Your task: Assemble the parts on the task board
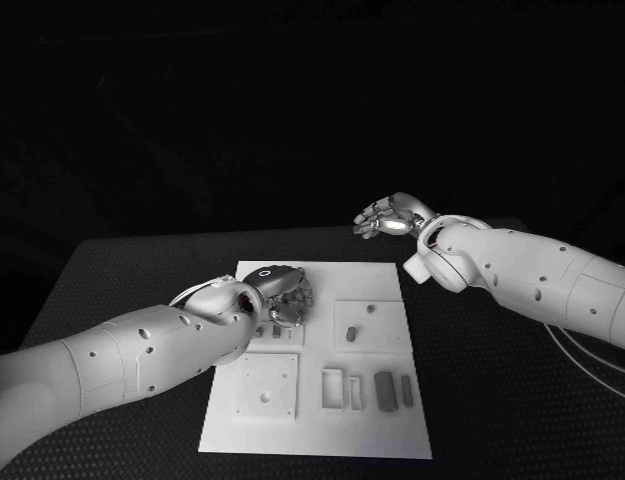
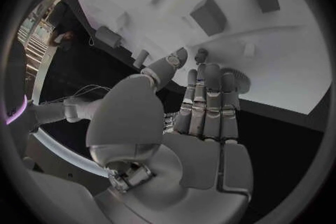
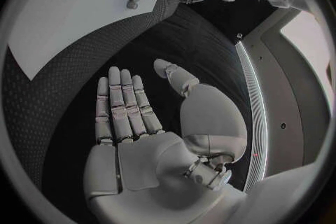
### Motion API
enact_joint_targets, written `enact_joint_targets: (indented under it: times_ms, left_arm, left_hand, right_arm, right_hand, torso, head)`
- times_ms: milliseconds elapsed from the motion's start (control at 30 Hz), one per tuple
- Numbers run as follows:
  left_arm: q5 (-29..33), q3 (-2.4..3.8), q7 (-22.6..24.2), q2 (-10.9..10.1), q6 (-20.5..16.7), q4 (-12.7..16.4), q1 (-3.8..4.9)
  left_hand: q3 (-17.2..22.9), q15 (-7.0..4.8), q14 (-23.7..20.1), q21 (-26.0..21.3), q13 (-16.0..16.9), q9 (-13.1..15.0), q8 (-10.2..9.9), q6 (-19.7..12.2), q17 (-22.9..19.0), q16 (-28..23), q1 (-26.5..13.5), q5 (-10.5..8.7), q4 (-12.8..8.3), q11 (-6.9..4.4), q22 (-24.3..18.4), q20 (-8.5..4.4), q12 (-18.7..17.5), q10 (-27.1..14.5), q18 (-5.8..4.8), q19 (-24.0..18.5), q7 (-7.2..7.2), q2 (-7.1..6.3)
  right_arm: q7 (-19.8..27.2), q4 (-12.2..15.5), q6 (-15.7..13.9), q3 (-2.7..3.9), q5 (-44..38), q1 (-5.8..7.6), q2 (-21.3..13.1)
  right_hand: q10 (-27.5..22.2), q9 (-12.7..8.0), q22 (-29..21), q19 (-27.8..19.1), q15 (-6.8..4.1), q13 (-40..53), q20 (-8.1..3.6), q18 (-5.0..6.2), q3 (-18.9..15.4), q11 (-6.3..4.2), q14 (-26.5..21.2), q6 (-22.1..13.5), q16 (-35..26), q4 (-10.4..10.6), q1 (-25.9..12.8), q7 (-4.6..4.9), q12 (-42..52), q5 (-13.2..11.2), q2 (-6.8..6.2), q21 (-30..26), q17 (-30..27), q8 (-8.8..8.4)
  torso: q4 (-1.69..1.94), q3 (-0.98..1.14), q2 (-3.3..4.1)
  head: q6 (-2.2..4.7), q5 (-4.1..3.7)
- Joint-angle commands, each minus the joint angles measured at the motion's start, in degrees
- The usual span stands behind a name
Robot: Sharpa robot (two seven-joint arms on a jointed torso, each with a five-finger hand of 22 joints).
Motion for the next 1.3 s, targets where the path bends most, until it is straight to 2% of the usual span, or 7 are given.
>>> enact_joint_targets:
  times_ms: [33,600,967,1133,1300]
  left_arm:
    - [-1.06,0.01,0.71,0.24,-0.78,-0.1,-0.02]
    - [-1.08,0.03,-0.07,0.05,0.53,-0.45,-0.04]
    - [-1.12,0.03,-0.36,0.09,0.31,-0.93,-0.04]
    - [-1.12,0.03,-0.34,0.09,0.51,-1.2,-0.04]
    - [-1.12,0.03,-0.27,0.41,0.81,-1.22,-0.04]
  left_hand:
    - [-0.07,0.09,0.61,-0.08,-0.52,-0.23,-0.35,-0.55,0.23,0.73,0.03,-0.22,0.4,0.33,0.12,-2.24,-0.85,-1.01,-0.88,0.5,-0.11,-0.37]
    - [-0.01,-0.12,1.78,0.2,-1.43,-0.57,0.2,0.66,1.27,3.43,0.6,0.05,1.06,0.18,0.64,-2.61,-1.45,0.63,-0.84,1.57,0.13,0.37]
    - [1.01,-0.58,2.3,0.77,-1.56,-0.74,0.88,2.16,1.91,5.59,2.13,0.97,0.84,-0.26,1.08,-3.06,-1.2,2.85,-0.6,2.84,0.54,2.42]
    - [1.69,-0.66,2.25,0.77,-1.66,-0.88,0.95,2.44,1.84,5.83,2.78,1.09,0.79,-0.33,1.11,-3.14,-1.36,3.16,-0.61,3.01,0.62,4.04]
    - [1.72,-0.67,2.33,0.79,-1.72,-0.96,0.94,2.47,1.84,6.01,2.79,0.9,0.69,-0.34,1.14,-3.15,-1.44,3.26,-0.64,3.06,0.63,4.05]
  right_arm:
    - [0.64,0.14,0.83,0.02,-0.05,0.0,0.06]
    - [0.64,0.24,0.93,0.02,-0.05,0.0,0.05]
    - [0.65,0.22,0.97,0.02,-0.05,0.0,0.08]
    - [0.64,0.28,1.01,0.02,-0.05,0.0,0.01]
    - [0.65,0.29,0.99,0.02,-0.05,0.0,0.05]
  right_hand:
    - [0.29,-0.07,0.09,-0.41,0.29,-0.03,0.0,-1.06,-0.1,-0.07,0.14,-0.27,-0.28,0.09,-0.37,0.1,-0.34,0.27,-0.02,-0.38,-0.09,0.38]
    - [0.3,-0.09,0.1,-0.41,0.28,-0.03,0.0,-1.06,-0.11,-0.07,0.15,-0.27,-0.28,0.11,-0.42,0.11,-0.35,0.29,0.02,-0.38,-0.09,0.4]
    - [0.31,-0.09,0.11,-0.41,0.28,-0.02,0.0,-1.06,-0.11,-0.07,0.16,-0.27,-0.28,0.12,-0.44,0.1,-0.35,0.29,0.04,-0.39,-0.09,0.41]
    - [0.31,-0.1,0.11,-0.41,0.27,-0.03,0.0,-1.06,-0.12,-0.07,0.16,-0.27,-0.28,0.13,-0.46,0.1,-0.36,0.3,0.04,-0.39,-0.09,0.41]
    - [0.32,-0.1,0.12,-0.41,0.27,-0.02,0.0,-1.06,-0.11,-0.07,0.16,-0.27,-0.28,0.12,-0.46,0.1,-0.36,0.3,0.05,-0.39,-0.09,0.41]
  torso:
    - [0.04,0.0,0.0]
    - [0.16,-0.04,-0.04]
    - [0.09,-0.04,-0.03]
    - [0.16,-0.02,-0.04]
    - [0.14,-0.03,-0.06]
  head:
    - [0.02,-0.12]
    - [-0.08,-0.34]
    - [-0.06,-0.25]
    - [-0.13,-0.29]
    - [-0.14,-0.28]
